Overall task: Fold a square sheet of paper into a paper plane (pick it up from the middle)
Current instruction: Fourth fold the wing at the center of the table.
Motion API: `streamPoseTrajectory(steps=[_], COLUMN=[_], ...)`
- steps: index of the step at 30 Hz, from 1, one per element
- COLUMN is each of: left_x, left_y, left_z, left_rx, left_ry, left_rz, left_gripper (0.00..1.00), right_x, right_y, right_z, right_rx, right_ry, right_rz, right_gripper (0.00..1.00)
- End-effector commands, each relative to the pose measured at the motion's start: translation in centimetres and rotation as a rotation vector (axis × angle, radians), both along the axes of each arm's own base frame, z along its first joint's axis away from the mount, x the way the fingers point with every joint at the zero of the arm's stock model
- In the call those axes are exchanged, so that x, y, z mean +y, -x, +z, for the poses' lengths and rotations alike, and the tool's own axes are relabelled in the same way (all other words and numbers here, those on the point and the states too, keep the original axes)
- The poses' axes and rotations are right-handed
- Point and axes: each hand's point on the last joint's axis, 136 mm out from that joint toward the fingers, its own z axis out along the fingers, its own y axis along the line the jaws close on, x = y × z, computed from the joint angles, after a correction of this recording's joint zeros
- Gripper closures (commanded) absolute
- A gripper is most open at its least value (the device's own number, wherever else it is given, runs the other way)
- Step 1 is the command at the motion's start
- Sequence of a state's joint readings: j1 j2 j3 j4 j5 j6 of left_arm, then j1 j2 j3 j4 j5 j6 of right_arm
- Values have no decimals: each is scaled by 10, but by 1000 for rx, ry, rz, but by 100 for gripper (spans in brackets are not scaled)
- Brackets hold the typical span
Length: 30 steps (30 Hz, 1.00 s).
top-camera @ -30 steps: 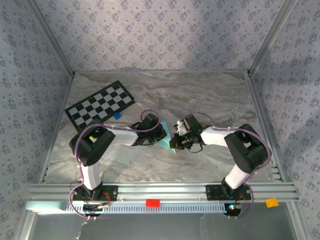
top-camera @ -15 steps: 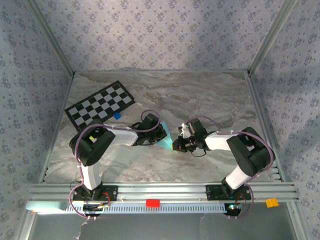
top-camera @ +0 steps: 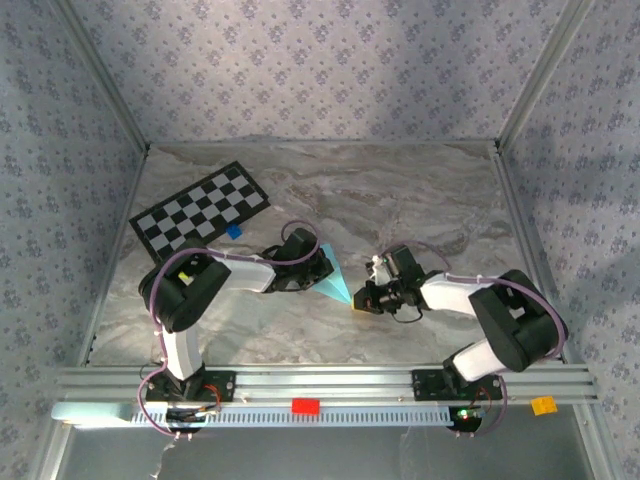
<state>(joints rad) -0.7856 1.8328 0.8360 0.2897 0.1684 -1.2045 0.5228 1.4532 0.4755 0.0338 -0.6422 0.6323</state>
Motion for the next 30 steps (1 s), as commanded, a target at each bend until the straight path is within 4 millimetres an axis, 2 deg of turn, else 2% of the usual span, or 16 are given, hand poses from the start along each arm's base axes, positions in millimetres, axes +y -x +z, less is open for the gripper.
streamPoseTrajectory(steps=[1,3,5,9,16,20,24,30], left_x=[24,24,24,23,22,20,20,19], left_y=[8,9,8,9,9,9,8,7], left_z=[-23,-24,-24,-24,-24,-23,-23,-22], left_rx=[47,48,46,46,48,47,46,43], left_ry=[-97,-97,-97,-97,-96,-94,-95,-99], left_rz=[40,37,40,36,32,29,28,24], left_gripper=[100,100,100,100,100,100,100,100], right_x=[8,15,21,25,38,44,37,24], right_y=[2,-6,-13,-33,-60,-63,-64,-53], right_z=[29,45,52,42,30,24,5,-20], right_rx=[5,-17,-22,-36,-15,-3,26,79], right_ry=[-74,-94,-96,-34,-23,-11,39,70], right_rz=[32,41,44,26,-29,-22,-49,-87], right_gripper=[96,96,96,96,97,97,97,98])
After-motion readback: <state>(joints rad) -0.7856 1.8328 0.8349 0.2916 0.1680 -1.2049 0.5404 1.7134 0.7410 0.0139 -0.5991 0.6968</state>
